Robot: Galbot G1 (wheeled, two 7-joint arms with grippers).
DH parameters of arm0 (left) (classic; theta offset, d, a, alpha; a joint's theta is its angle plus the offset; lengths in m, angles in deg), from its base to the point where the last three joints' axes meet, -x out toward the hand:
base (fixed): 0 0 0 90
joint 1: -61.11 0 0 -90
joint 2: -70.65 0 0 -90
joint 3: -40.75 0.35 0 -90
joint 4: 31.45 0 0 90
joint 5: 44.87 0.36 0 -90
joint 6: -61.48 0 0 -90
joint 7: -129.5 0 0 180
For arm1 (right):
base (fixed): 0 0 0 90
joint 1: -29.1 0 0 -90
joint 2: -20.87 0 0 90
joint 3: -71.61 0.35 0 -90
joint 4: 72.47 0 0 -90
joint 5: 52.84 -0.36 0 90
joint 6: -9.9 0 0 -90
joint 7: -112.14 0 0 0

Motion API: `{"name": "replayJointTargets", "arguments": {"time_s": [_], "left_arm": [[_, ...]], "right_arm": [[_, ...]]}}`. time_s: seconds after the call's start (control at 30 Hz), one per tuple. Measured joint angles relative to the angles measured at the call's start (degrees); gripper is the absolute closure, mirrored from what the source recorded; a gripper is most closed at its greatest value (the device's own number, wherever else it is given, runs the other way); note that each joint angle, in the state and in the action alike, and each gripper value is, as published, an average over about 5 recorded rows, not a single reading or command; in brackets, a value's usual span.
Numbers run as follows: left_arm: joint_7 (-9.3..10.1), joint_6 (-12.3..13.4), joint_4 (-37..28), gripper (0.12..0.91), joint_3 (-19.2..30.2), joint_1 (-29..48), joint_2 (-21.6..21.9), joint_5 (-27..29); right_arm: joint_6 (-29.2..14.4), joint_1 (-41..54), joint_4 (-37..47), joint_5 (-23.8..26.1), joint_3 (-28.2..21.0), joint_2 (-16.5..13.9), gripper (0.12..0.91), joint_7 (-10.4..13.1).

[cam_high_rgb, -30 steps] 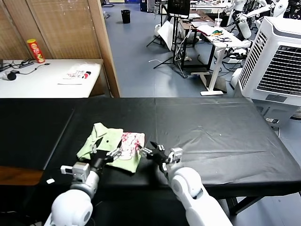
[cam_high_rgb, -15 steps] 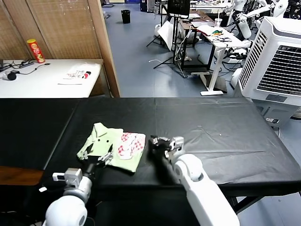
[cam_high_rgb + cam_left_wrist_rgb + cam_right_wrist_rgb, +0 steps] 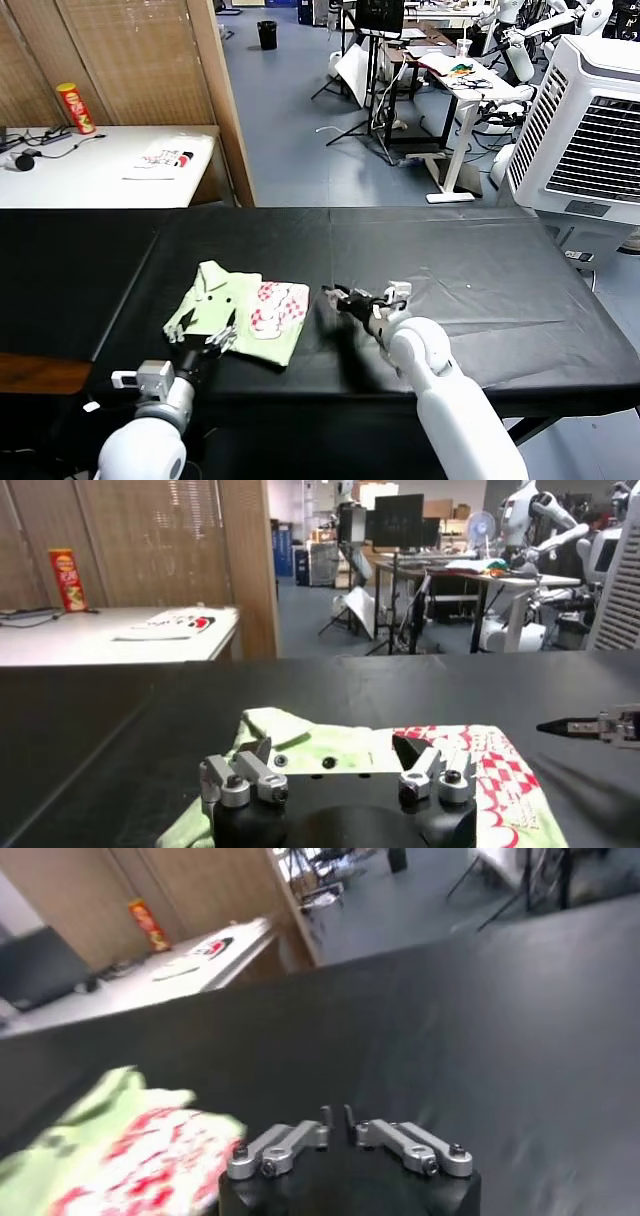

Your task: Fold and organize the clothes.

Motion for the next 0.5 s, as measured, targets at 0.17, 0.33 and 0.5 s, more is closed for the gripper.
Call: {"name": "replayJointTargets", "arguments": {"time_s": [0.17, 0.33, 0.5], "left_arm": [[-0.04, 0.1, 0.0, 0.232, 0.1, -0.2, -0.1, 0.2], [-0.06, 0.3, 0.1, 0.232, -0.5, -0.8, -0.1, 0.3], [-0.11, 0.7, 0.0, 0.232, -1.2, -1.6, -0.5, 0.4]], "right_arm": [[0.0, -0.9, -1.6, -0.9, -0.8, 0.9, 0.279, 0.0], [-0.7, -0.5, 0.7, 0.4, -1.8, 2.7, 0.245, -0.5], [-1.4, -0.2, 3.5, 1.2, -2.2, 3.8, 0.439, -1.2]]}}
